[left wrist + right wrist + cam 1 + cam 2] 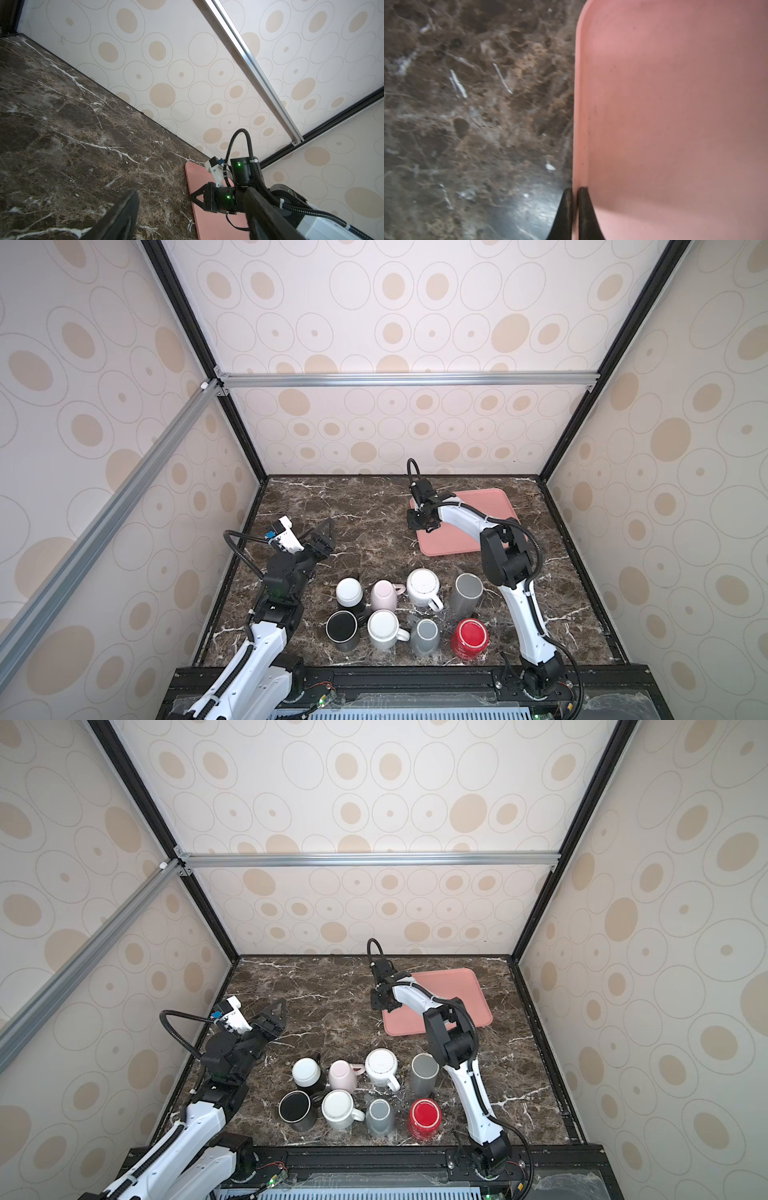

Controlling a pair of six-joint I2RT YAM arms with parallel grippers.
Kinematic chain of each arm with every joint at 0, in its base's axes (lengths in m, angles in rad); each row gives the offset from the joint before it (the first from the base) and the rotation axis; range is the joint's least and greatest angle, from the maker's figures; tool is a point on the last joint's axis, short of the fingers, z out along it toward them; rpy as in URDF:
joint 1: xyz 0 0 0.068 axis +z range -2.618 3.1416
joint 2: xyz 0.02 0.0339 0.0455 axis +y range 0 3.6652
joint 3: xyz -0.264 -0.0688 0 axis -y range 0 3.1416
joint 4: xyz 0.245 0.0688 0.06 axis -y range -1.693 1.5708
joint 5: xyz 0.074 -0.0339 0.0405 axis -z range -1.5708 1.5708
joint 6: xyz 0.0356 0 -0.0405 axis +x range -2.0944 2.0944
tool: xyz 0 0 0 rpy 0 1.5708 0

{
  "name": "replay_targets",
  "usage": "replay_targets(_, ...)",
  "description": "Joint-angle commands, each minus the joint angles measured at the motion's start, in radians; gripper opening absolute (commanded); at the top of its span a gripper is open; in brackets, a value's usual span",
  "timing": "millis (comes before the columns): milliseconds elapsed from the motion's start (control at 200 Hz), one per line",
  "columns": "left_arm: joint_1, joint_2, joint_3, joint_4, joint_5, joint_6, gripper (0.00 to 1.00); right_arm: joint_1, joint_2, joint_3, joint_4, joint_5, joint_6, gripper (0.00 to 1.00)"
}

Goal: Turn the mug right side up
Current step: 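Reach the right gripper to the pink tray's edge and grip it, then slide the pink tray with the right gripper toward the table center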

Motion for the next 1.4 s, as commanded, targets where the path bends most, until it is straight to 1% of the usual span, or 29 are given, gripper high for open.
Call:
replay_targets(0, -0.008, -0.018, 0.022, -0.019, 0.011, 0.001, 0.79, 0.053, 0.072, 0.122, -0.034, -0.106, 0.078, 0.06)
replay_targets(100, -0.010, -0.040, 0.022, -0.039, 0.005, 0.011, 0.80, 0.082, 0.113, 0.199, -0.012, -0.156, 0.106, 0.07)
replay_targets(205, -0.010, -0.054, 0.025, -0.053, 0.004, 0.021, 0.79, 0.087, 0.117, 0.200, 0.068, -0.237, 0.152, 0.11)
replay_targets(290, -0.012, -0.055, 0.027, -0.056, 0.010, 0.023, 0.80, 0.087, 0.099, 0.185, 0.108, -0.261, 0.158, 0.23)
replay_targets(340, -0.012, -0.053, 0.029, -0.055, 0.016, 0.023, 0.80, 0.087, 0.073, 0.156, 0.131, -0.261, 0.146, 0.36)
replay_targets(370, -0.013, -0.051, 0.032, -0.053, 0.020, 0.026, 0.81, 0.086, 0.046, 0.130, 0.146, -0.251, 0.135, 0.40)
replay_targets(425, -0.013, -0.051, 0.035, -0.053, 0.024, 0.027, 0.82, 0.083, -0.007, 0.067, 0.178, -0.230, 0.110, 0.46)
replay_targets(505, -0.013, -0.051, 0.037, -0.047, 0.029, 0.026, 0.84, 0.068, -0.113, -0.050, 0.243, -0.203, 0.083, 0.49)
replay_targets(580, -0.014, -0.051, 0.042, -0.040, 0.031, 0.026, 0.99, 0.049, -0.228, -0.174, 0.316, -0.153, 0.048, 0.50)
replay_targets(675, -0.016, -0.047, 0.047, -0.027, 0.032, 0.029, 0.99, 0.023, -0.368, -0.350, 0.443, -0.062, 0.004, 0.54)
replay_targets(725, -0.017, -0.042, 0.051, -0.022, 0.032, 0.028, 0.99, 0.018, -0.428, -0.439, 0.525, 0.029, -0.044, 0.55)
replay_targets(755, -0.017, -0.040, 0.052, -0.018, 0.032, 0.025, 0.99, 0.017, -0.460, -0.481, 0.555, 0.065, -0.098, 0.57)
replay_targets(780, -0.019, -0.038, 0.052, -0.016, 0.031, 0.024, 0.99, 0.013, -0.480, -0.508, 0.546, 0.085, -0.148, 0.59)
replay_targets(810, -0.019, -0.036, 0.052, -0.013, 0.030, 0.022, 0.99, 0.001, -0.492, -0.505, 0.488, 0.097, -0.195, 0.62)
replay_targets(850, -0.021, -0.032, 0.051, -0.008, 0.028, 0.019, 0.99, -0.027, -0.492, -0.468, 0.374, 0.099, -0.207, 0.62)
replay_targets(885, -0.021, -0.029, 0.049, -0.005, 0.028, 0.018, 0.99, -0.065, -0.487, -0.449, 0.307, 0.068, -0.196, 0.62)
replay_targets(935, -0.021, -0.026, 0.049, -0.003, 0.032, 0.017, 0.99, -0.128, -0.488, -0.453, 0.263, -0.018, -0.169, 0.62)
replay_targets(965, -0.023, -0.025, 0.049, 0.000, 0.036, 0.018, 0.99, -0.172, -0.494, -0.474, 0.266, -0.065, -0.147, 0.70)
replay_targets(980, -0.023, -0.024, 0.049, 0.001, 0.038, 0.019, 0.99, -0.194, -0.498, -0.485, 0.270, -0.084, -0.138, 0.77)
replay_targets(1005, -0.023, -0.023, 0.050, 0.001, 0.040, 0.021, 0.99, -0.228, -0.502, -0.505, 0.281, -0.124, -0.124, 0.86)
replay_targets(1020, -0.023, -0.024, 0.051, -0.001, 0.041, 0.022, 0.99, -0.241, -0.505, -0.517, 0.288, -0.143, -0.118, 0.96)
replay_targets(1035, -0.023, -0.024, 0.051, -0.002, 0.041, 0.023, 0.99, -0.270, -0.507, -0.527, 0.293, -0.160, -0.115, 1.00)
replay_targets(1090, -0.023, -0.025, 0.052, -0.005, 0.044, 0.031, 0.99, -0.330, -0.507, -0.540, 0.278, -0.183, -0.112, 0.99)
replay_targets(1200, -0.023, -0.028, 0.054, -0.015, 0.045, 0.037, 0.99, -0.407, -0.482, -0.531, 0.234, -0.163, -0.143, 0.97)
replay_targets(1270, -0.022, -0.027, 0.055, -0.011, 0.053, 0.038, 0.99, -0.442, -0.447, -0.506, 0.204, -0.172, -0.171, 0.96)
replay_targets(1395, -0.023, -0.015, 0.063, -0.010, 0.065, 0.038, 0.99, -0.490, -0.362, -0.423, 0.112, -0.196, -0.204, 0.90)
